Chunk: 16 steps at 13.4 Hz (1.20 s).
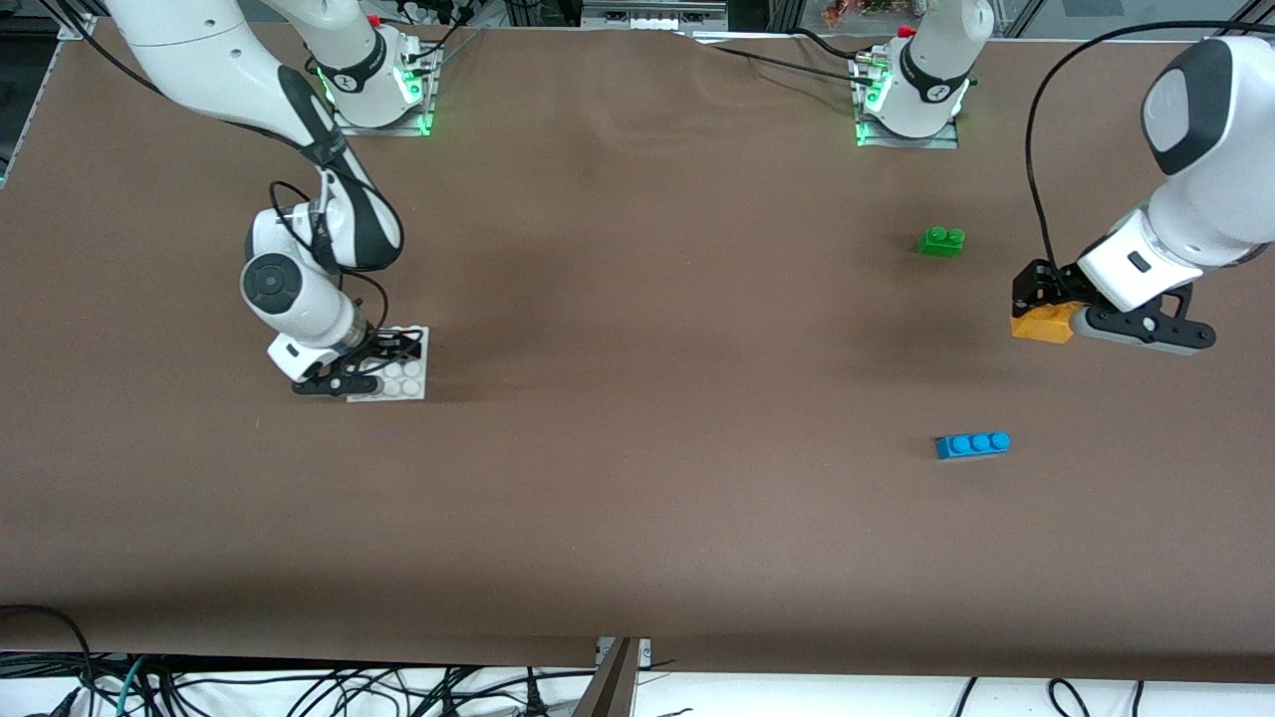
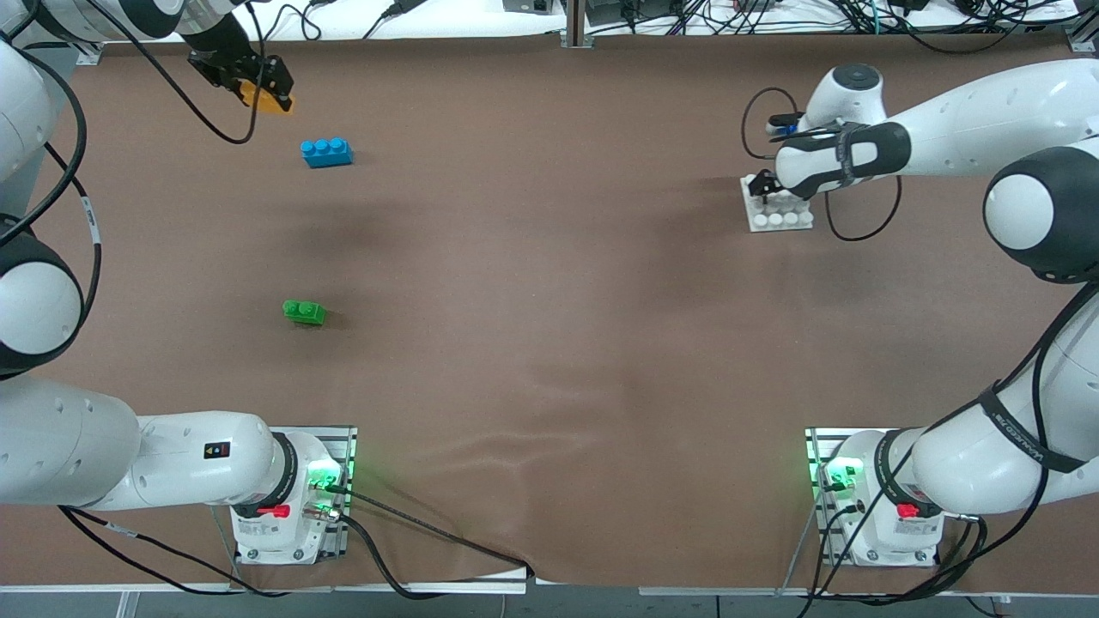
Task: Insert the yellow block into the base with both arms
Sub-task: 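Lift the block with the left gripper while the right gripper carries the base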
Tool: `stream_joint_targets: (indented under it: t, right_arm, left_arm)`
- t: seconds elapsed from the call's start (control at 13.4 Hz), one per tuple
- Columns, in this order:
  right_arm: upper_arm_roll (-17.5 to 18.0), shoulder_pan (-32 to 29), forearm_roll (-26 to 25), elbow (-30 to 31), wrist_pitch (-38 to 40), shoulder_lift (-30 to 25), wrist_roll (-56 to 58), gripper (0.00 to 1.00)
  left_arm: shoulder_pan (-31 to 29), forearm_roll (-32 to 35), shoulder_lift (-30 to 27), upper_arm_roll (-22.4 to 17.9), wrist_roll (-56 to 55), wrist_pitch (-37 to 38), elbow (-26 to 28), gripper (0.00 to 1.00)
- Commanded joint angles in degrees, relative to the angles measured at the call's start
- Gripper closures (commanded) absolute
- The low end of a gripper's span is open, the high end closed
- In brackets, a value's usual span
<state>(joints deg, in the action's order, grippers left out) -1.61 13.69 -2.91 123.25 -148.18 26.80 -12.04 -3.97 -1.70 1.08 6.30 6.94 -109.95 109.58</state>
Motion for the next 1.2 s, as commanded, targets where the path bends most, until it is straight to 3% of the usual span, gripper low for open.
stream_joint_targets:
  t: [0.0,0.3,0.6,1.12]
  right_arm:
    - [1.8,2.3,1.1,-2.3,-1.1,2.6,-4.1,0.00]
    - [6.3,3.3,1.1,-4.9,-1.4,5.1,-10.3,0.00]
    - [6.4,7.3,1.0,-8.4,-2.6,8.1,-15.0,0.00]
    - [6.4,13.6,1.0,-14.3,-2.5,11.3,-23.5,0.00]
  left_arm:
    - [1.9,-1.8,-1.1,0.6,-4.5,1.0,0.0,1.00]
    - [2.2,-5.3,-0.8,2.7,-11.3,5.4,-0.4,1.00]
    - [3.3,-5.4,-0.2,5.4,-19.7,10.5,-2.8,1.00]
    - [7.0,-5.9,3.4,5.7,-26.2,12.9,-4.0,1.00]
